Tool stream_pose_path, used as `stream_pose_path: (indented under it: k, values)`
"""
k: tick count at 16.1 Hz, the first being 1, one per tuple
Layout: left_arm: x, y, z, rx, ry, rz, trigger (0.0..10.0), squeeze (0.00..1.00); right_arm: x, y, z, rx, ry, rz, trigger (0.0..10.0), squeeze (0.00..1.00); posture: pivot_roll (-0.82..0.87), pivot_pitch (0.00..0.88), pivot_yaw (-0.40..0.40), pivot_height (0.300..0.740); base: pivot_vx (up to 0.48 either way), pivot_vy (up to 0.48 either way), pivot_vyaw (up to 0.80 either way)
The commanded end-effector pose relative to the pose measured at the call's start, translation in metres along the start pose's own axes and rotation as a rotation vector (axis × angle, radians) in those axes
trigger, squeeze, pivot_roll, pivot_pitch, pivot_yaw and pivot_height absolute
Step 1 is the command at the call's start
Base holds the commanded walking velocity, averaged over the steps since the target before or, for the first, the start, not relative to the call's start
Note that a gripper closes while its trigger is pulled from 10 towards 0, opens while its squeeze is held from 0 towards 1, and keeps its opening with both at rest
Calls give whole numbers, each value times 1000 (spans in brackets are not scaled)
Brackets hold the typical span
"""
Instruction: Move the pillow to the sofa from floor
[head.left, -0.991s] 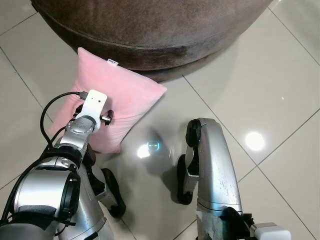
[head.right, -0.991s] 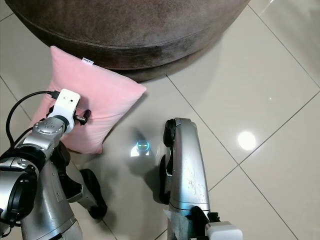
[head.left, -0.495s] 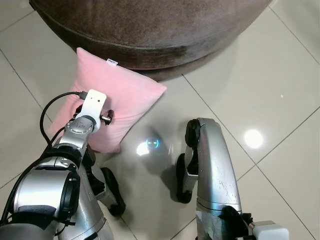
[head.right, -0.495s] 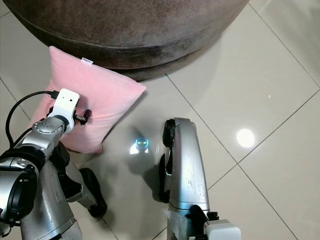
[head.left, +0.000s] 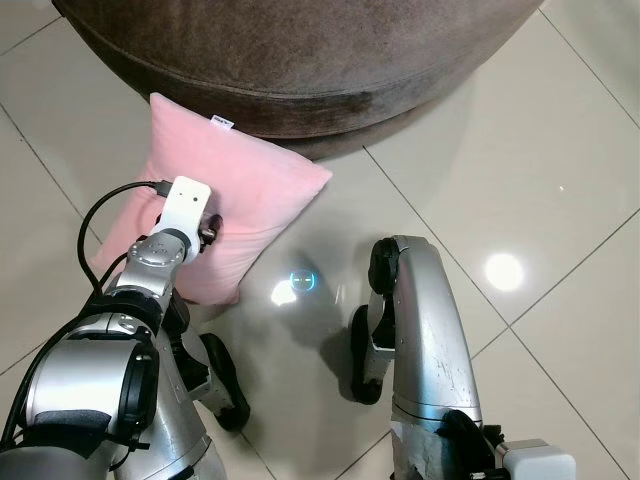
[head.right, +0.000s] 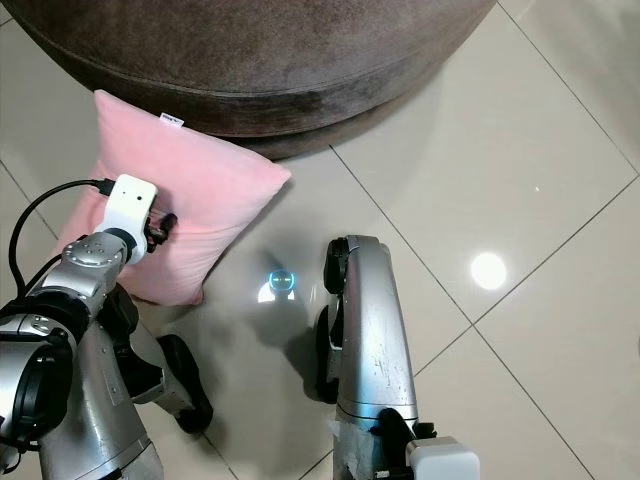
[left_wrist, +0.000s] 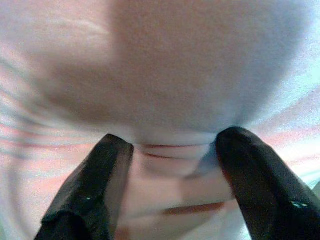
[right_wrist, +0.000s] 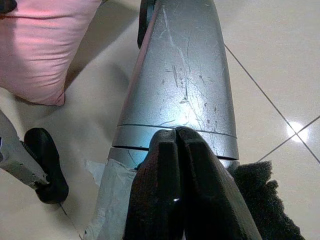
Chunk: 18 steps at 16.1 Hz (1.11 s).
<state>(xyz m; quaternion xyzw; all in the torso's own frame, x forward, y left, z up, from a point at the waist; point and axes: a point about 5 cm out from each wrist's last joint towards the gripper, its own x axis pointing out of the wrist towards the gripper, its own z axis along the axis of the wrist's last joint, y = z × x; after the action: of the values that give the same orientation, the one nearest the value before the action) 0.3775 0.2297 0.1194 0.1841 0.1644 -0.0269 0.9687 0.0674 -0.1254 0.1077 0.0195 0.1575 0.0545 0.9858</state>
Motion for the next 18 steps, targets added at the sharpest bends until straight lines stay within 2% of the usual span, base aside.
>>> stream_pose_path:
  k: [1,4,11,14,17,18]
  values:
    - [-3,-8,-22,-12,75,-37,0,0,-6,-8,-41,-23,240,-58,10000,0,-542,716,-41,443,0,0,0]
    - [-3,-8,-20,-29,65,-38,0,0,-3,-7,-41,-21,235,-57,10000,0,-534,712,-33,443,0,0,0]
    - [1,-7,5,-171,-65,-61,0,0,13,-6,-44,-17,209,-54,10000,0,-476,677,4,443,0,0,0]
    - [2,-4,30,-240,-184,-91,0,0,31,-5,-45,-21,177,-35,10000,0,-418,634,24,443,0,0,0]
    - [2,-1,43,-286,-242,-105,0,0,44,-6,-45,-25,156,-25,10000,0,-378,600,38,443,0,0,0]
    - [2,-1,49,-299,-265,-111,0,0,56,-5,-46,-29,141,-16,10000,0,-361,581,44,443,0,0,0]
